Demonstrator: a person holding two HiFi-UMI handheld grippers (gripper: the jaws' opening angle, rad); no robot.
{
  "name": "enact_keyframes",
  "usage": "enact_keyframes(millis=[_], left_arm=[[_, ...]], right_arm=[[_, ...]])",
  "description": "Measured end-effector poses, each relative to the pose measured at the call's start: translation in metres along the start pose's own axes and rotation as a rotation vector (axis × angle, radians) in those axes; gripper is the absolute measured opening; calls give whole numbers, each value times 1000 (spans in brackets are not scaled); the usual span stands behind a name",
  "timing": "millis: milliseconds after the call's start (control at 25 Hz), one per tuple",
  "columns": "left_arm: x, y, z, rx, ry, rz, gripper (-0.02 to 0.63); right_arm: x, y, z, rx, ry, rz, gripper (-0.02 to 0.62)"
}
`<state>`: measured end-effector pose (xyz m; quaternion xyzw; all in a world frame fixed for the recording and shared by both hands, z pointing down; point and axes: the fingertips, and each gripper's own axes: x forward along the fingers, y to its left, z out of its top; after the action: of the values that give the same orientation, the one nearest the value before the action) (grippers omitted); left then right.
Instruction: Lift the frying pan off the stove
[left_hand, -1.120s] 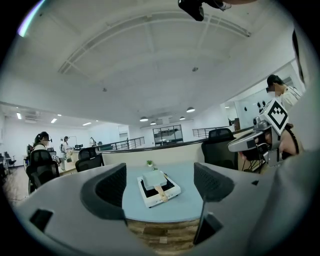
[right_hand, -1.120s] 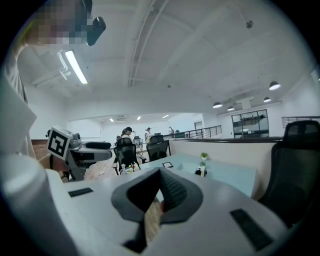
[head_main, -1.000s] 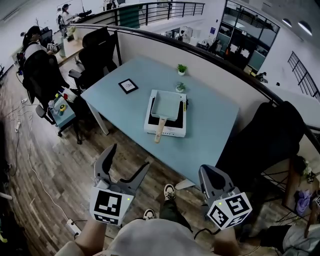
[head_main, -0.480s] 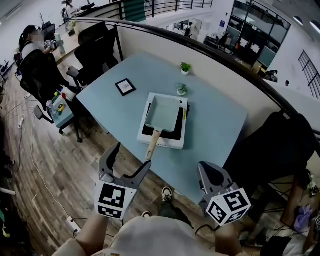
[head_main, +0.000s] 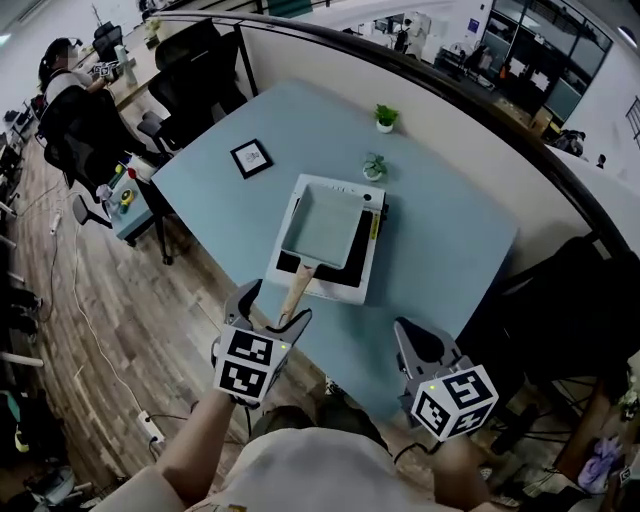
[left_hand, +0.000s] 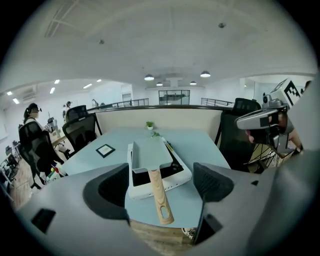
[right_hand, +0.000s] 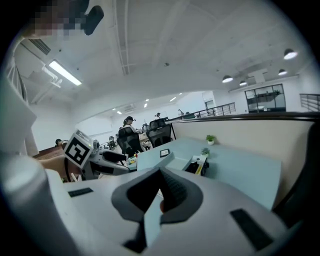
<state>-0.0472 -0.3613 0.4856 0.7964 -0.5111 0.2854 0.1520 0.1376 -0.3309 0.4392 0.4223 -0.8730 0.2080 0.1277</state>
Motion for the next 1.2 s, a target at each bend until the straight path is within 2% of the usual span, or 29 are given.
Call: enact_keyframes(millis=[160,440,680,760,840,880,1040,1200], left_arm=[[45,0,-16,-59,72,-19,407],[98,11,-60,-86,233,-35,407],[122,8,-84,-148,301,-85,400],[125,5,-92,-157,334,-101,356],[128,6,-100,-165,365,-102,226],[130,7,-103,-169,375,-101,196],[137,9,-107,-185,384,-114,141],[133,14,-106,-275,355,-134,124]], right_arm=[[22,-21,-22,23,53,28,3],[57,-35,-55,56,135,59,3],[77,-44,-77,81,177,68,3],[81,-46,-83,87,190,62,3],[85,-48,-90,109,200,64,3],[87,-48,-92,130,202,69,3],[94,-52,-98,175,203,68,3],[98,-48,-104,169,215,58,3]])
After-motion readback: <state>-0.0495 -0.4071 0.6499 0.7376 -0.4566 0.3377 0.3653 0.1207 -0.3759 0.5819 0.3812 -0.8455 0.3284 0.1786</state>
